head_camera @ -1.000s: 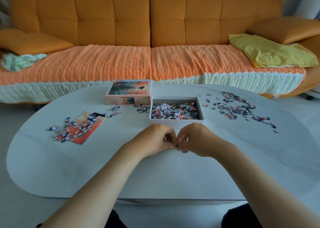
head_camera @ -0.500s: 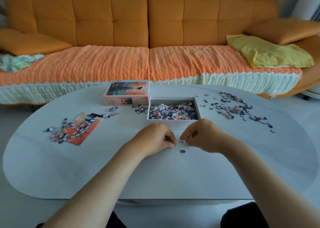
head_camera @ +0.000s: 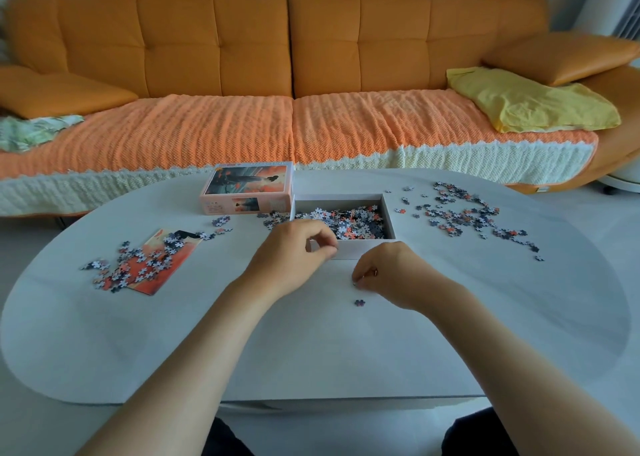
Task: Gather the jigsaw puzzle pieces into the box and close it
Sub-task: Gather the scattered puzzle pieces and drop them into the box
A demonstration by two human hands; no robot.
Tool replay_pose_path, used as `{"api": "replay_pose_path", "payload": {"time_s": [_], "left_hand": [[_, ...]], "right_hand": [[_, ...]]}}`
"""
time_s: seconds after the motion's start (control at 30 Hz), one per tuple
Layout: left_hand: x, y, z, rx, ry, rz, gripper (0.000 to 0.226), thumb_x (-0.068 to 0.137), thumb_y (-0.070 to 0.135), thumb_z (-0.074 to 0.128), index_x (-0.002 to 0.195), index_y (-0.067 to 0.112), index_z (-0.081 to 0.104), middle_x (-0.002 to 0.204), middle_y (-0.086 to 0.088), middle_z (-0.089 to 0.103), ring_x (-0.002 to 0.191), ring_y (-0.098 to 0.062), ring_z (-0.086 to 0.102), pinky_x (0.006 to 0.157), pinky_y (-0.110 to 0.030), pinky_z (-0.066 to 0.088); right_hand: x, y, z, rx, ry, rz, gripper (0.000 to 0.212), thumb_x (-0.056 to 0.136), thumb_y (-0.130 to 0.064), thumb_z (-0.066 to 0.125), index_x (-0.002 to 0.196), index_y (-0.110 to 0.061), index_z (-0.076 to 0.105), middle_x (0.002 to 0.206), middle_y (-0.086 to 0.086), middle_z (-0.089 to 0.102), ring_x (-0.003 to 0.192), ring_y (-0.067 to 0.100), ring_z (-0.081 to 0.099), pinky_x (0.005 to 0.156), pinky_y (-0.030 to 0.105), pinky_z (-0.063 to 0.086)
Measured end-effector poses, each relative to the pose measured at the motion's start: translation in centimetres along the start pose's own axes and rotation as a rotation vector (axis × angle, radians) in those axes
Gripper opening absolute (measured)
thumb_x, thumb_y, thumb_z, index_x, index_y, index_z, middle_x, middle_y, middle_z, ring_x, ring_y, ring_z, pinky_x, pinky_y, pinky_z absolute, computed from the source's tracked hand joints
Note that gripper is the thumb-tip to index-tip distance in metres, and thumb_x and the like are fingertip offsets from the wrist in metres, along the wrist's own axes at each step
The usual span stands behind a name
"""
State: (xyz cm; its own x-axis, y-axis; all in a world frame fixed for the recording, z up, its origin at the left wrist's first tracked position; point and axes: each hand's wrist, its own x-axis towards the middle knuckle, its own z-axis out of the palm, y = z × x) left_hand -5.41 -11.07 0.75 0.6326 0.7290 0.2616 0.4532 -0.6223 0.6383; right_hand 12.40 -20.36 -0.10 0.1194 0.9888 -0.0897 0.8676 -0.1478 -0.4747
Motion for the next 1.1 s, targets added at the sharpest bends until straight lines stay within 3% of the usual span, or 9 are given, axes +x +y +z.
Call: {"api": "replay_pose_path", "payload": {"time_s": [0.13, 0.3, 0.43, 0.53, 0.6, 0.7, 0.87, 1.03, 1.1], "left_hand": [[1.5, -1.0, 0.5, 0.109, 0.149, 0.016, 0.007, 0.086, 0.024, 0.068, 0.085, 0.031, 0.068, 0.085, 0.016, 0.065, 0.076, 0.0, 0.053, 0.063, -0.021, 0.043], [3.2, -2.8, 1.2, 0.26, 0.211, 0.079, 0.007, 0.087, 0.024, 0.068, 0.086, 0.028, 0.074, 0.083, 0.01, 0.068, 0.08, -0.017, 0.053, 0.067, -0.03, 0.046], [3.7, -3.7, 1.6, 0.345, 0.215, 0.14, 0.015, 0.092, 0.025, 0.063, 0.092, 0.026, 0.078, 0.09, 0.004, 0.068, 0.083, -0.024, 0.054, 0.075, -0.034, 0.041], [3.5, -3.7, 1.9, 0.362, 0.19, 0.193, 0.018, 0.093, 0.027, 0.062, 0.102, 0.025, 0.076, 0.098, 0.005, 0.066, 0.092, -0.023, 0.052, 0.079, -0.034, 0.036], [3.1, -3.4, 2.0, 0.345, 0.169, 0.214, 0.019, 0.092, 0.027, 0.062, 0.106, 0.025, 0.074, 0.1, 0.006, 0.064, 0.096, -0.022, 0.052, 0.079, -0.032, 0.032], [2.4, -3.0, 2.0, 0.347, 0.125, 0.244, 0.021, 0.091, 0.031, 0.063, 0.11, 0.026, 0.072, 0.103, 0.007, 0.061, 0.1, -0.02, 0.051, 0.086, -0.036, 0.038], [1.5, -2.9, 1.8, 0.321, 0.039, 0.177, 0.029, 0.093, 0.034, 0.061, 0.119, 0.024, 0.067, 0.115, 0.003, 0.058, 0.112, -0.019, 0.048, 0.098, -0.034, 0.036], [0.9, -2.7, 1.8, 0.3, -0.007, 0.134, 0.034, 0.092, 0.034, 0.062, 0.124, 0.024, 0.065, 0.115, 0.003, 0.058, 0.113, -0.018, 0.05, 0.099, -0.032, 0.037], [0.8, -2.5, 1.7, 0.299, -0.007, 0.123, 0.033, 0.092, 0.034, 0.062, 0.123, 0.024, 0.065, 0.114, 0.004, 0.059, 0.112, -0.017, 0.05, 0.098, -0.033, 0.038]], "right_hand": [[0.3, -0.2, -0.5, 0.03, 0.038, -0.035, 0.009, 0.082, -0.016, 0.07, 0.08, -0.024, 0.072, 0.073, -0.016, 0.059, 0.063, -0.001, 0.054, 0.054, 0.007, 0.038], [1.9, -1.1, -1.6, 0.138, 0.411, -0.046, 0.008, 0.083, -0.018, 0.069, 0.081, -0.025, 0.071, 0.072, -0.014, 0.064, 0.065, 0.001, 0.054, 0.061, 0.019, 0.046], [3.1, -0.9, -1.7, 0.092, 0.433, 0.032, 0.011, 0.088, -0.027, 0.067, 0.095, -0.029, 0.074, 0.091, -0.011, 0.07, 0.082, 0.009, 0.059, 0.075, 0.03, 0.052], [3.6, -0.4, -1.3, 0.078, 0.411, -0.032, 0.013, 0.088, -0.025, 0.066, 0.097, -0.029, 0.075, 0.094, -0.013, 0.065, 0.081, 0.003, 0.056, 0.073, 0.026, 0.048], [3.3, -0.5, -1.7, 0.101, 0.422, -0.145, 0.012, 0.085, -0.018, 0.069, 0.09, -0.027, 0.075, 0.085, -0.014, 0.063, 0.071, -0.003, 0.053, 0.064, 0.011, 0.039], [1.9, -0.7, -2.6, 0.095, 0.224, -0.201, 0.01, 0.082, -0.021, 0.074, 0.087, -0.03, 0.076, 0.08, -0.015, 0.067, 0.069, -0.01, 0.055, 0.06, 0.004, 0.037], [-0.2, 0.0, -2.1, 0.018, -0.189, -0.08, 0.019, 0.07, -0.04, 0.082, 0.088, -0.04, 0.075, 0.08, -0.022, 0.069, 0.07, -0.008, 0.058, 0.058, 0.007, 0.039], [-0.7, 0.1, -1.0, 0.029, -0.205, -0.076, 0.011, 0.07, -0.034, 0.081, 0.078, -0.039, 0.075, 0.08, -0.018, 0.068, 0.073, 0.0, 0.06, 0.065, 0.02, 0.051], [-0.7, 0.1, -0.9, 0.028, -0.218, -0.069, 0.008, 0.072, -0.032, 0.08, 0.076, -0.037, 0.075, 0.078, -0.017, 0.067, 0.069, -0.001, 0.059, 0.06, 0.016, 0.047]]}}
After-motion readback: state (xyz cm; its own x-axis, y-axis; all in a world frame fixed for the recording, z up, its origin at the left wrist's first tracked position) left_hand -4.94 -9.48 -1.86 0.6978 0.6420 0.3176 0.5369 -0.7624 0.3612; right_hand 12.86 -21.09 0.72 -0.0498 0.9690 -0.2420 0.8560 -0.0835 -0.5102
